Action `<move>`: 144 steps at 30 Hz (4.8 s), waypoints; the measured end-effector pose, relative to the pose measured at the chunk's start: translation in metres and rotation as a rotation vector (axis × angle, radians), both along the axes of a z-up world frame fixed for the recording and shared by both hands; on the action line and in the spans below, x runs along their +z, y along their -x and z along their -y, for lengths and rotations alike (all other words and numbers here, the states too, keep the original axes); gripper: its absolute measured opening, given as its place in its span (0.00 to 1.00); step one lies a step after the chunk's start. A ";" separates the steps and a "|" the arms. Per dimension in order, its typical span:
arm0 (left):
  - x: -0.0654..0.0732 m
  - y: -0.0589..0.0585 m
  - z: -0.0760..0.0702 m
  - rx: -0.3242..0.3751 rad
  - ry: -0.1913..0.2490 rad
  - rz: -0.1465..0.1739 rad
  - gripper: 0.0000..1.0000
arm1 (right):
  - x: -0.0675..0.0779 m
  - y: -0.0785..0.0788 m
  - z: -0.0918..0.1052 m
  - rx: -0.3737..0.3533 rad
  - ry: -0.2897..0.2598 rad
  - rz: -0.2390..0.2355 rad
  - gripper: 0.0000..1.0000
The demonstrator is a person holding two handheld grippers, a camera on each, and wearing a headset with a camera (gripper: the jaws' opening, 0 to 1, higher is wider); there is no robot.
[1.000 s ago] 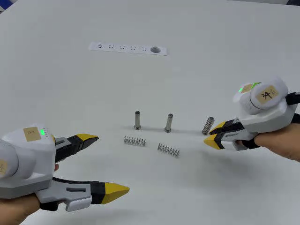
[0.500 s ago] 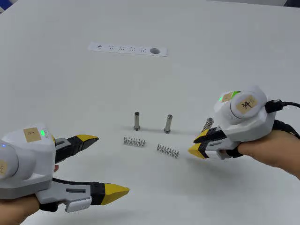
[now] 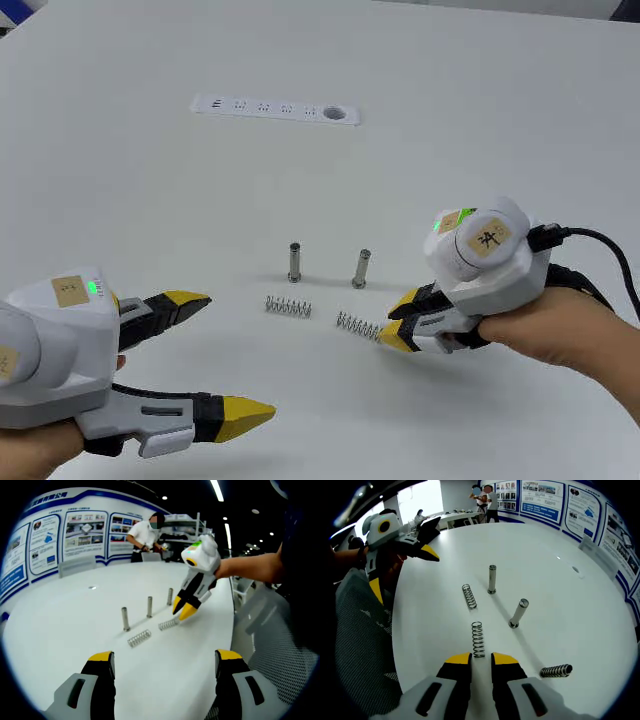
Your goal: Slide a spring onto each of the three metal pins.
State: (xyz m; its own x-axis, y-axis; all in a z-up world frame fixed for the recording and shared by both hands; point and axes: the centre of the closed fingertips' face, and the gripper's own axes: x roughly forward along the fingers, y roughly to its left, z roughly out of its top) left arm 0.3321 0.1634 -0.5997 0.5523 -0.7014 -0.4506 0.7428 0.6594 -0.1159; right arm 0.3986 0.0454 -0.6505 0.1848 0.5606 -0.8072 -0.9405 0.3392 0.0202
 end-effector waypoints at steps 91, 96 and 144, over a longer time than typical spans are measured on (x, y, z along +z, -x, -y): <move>-0.003 0.000 0.002 0.000 0.009 -0.005 0.84 | 0.026 -0.006 0.000 0.034 0.046 0.048 0.11; -0.003 0.000 0.002 0.002 0.012 -0.006 0.84 | 0.032 -0.008 0.000 0.031 0.047 0.049 0.11; -0.004 0.000 -0.002 0.018 0.017 -0.009 0.84 | 0.087 -0.057 -0.025 0.059 0.050 0.154 0.11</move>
State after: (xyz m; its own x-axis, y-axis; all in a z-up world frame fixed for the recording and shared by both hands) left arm 0.3317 0.1657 -0.6042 0.5606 -0.6990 -0.4439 0.7297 0.6704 -0.1342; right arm 0.4561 0.0702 -0.5632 0.2762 0.5344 -0.7988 -0.9496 0.2798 -0.1412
